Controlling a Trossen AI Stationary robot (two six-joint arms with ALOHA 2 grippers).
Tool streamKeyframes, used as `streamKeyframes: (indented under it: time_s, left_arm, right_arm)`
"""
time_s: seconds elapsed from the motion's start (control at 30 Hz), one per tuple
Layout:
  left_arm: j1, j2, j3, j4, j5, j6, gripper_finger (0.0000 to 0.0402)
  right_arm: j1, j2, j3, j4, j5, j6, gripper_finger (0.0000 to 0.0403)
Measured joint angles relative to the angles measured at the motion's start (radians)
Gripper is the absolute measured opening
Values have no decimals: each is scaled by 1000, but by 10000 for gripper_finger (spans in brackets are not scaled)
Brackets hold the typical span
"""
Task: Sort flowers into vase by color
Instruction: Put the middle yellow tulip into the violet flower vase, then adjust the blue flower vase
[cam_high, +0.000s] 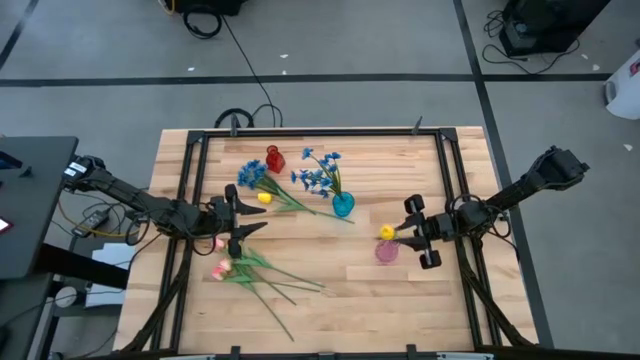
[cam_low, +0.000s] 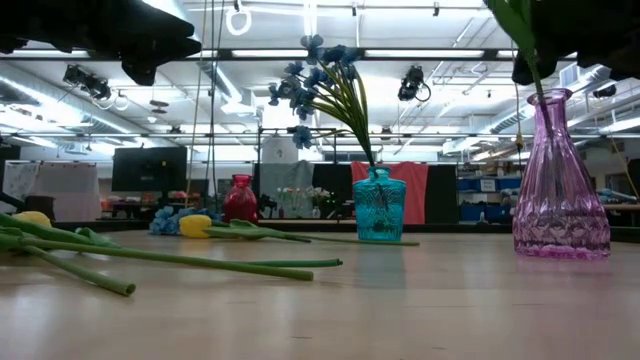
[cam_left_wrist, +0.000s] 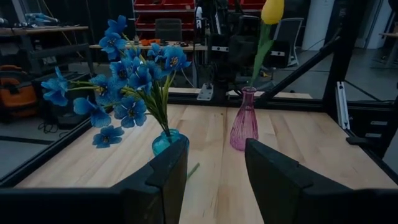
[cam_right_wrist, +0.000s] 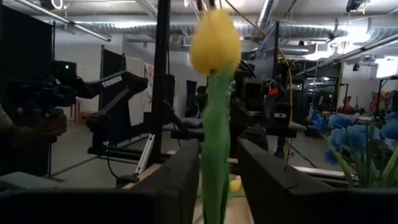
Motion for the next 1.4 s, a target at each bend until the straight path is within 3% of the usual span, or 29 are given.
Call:
streamKeyframes:
  time_s: [0.2, 0.43, 0.7, 0.77, 0.83, 0.97, 1.23, 1.4]
  left_arm:
    - [0, 0, 0, -8, 0, 0, 168]
    - [0, 0, 0, -40, 0, 0, 168]
    - [0, 0, 0, -46, 0, 15, 168]
    - [0, 0, 0, -46, 0, 24, 168]
    - [0, 0, 0, -45, 0, 25, 168]
    - [0, 0, 0, -43, 0, 26, 168]
    - [0, 0, 0, -43, 0, 26, 168]
    - [0, 0, 0, -47, 0, 26, 168]
  right_arm:
    - [0, 0, 0, -3, 58, 35, 155]
    - [0, -12, 0, 14, 75, 37, 158]
    - [0, -42, 0, 192, -57, -33, 162]
    - [-2, -53, 1, 227, -33, -60, 162]
    - [-17, -65, 20, 224, 64, -70, 162]
    - [-89, -67, 110, 49, 262, -70, 162]
    - [-316, -59, 353, -543, 262, -6, 161]
    - [-393, 9, 416, -580, 205, -53, 160]
